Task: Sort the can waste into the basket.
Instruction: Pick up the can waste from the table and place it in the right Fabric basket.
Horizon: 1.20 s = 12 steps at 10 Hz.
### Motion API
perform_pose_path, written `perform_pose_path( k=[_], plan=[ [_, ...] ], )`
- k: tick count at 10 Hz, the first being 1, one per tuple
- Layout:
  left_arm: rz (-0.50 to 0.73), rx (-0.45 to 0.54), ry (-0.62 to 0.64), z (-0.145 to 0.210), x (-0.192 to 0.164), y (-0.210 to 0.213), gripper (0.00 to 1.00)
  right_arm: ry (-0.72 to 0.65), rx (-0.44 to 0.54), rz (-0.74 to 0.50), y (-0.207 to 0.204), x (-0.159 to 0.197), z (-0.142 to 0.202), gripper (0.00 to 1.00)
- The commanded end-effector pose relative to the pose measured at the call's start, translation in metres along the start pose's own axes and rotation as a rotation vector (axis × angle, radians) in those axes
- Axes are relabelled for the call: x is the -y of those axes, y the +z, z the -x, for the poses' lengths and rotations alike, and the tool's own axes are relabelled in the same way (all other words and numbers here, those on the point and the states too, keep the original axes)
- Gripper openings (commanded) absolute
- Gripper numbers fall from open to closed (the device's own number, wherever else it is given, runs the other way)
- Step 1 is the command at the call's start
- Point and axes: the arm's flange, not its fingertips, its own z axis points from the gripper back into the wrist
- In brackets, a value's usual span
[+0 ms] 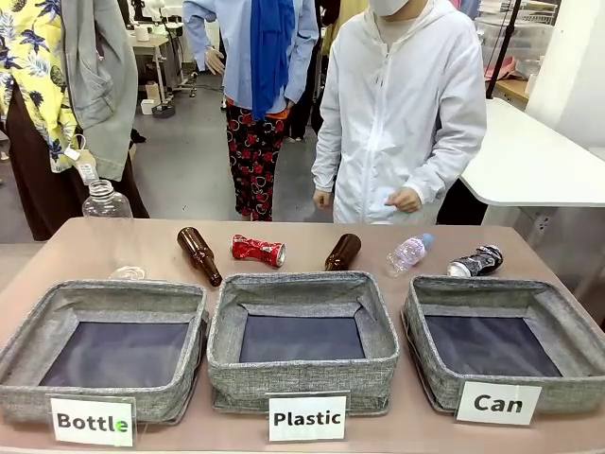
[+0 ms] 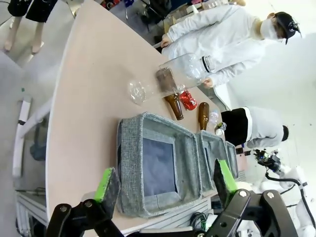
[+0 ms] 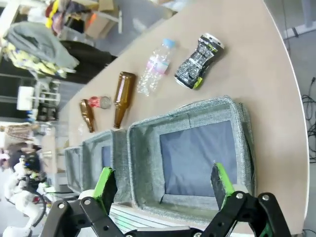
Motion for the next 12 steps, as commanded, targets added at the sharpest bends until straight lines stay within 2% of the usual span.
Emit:
perform_pose_path(
  k=[1,3,5,6,7,8,10,12],
  plan=[
    [0.013,0.007,-0.02,0.0,-0.002,-0.002,1.0,0.106,-0.078,0.273,-0.026,-0.051,-0.024,1.0],
    [0.013,0.007,-0.02,0.0,-0.002,-0.002,1.0,0.14,-0.152,0.403,-0.063,-0.081,-0.043,1.0],
    [0.013,0.007,-0.02,0.0,-0.002,-0.002,1.0,0.178,-0.159,0.568,-0.105,-0.105,-0.053,1.0],
    [0.013,0.007,-0.02,0.0,-0.002,-0.002,1.0,0.198,-0.15,0.612,-0.113,-0.11,-0.054,1.0],
    [0.013,0.007,-0.02,0.0,-0.002,-0.002,1.0,0.217,-0.162,0.566,-0.098,-0.108,-0.053,1.0],
    [0.013,0.007,-0.02,0.0,-0.002,-0.002,1.0,0.21,-0.176,0.463,-0.063,-0.095,-0.048,1.0],
    [0.013,0.007,-0.02,0.0,-0.002,-0.002,1.0,0.16,-0.206,0.317,0.019,-0.04,-0.016,1.0],
    [0.013,0.007,-0.02,0.0,-0.002,-0.002,1.0,0.073,-0.162,0.237,0.053,0.007,0.017,1.0]
  ],
)
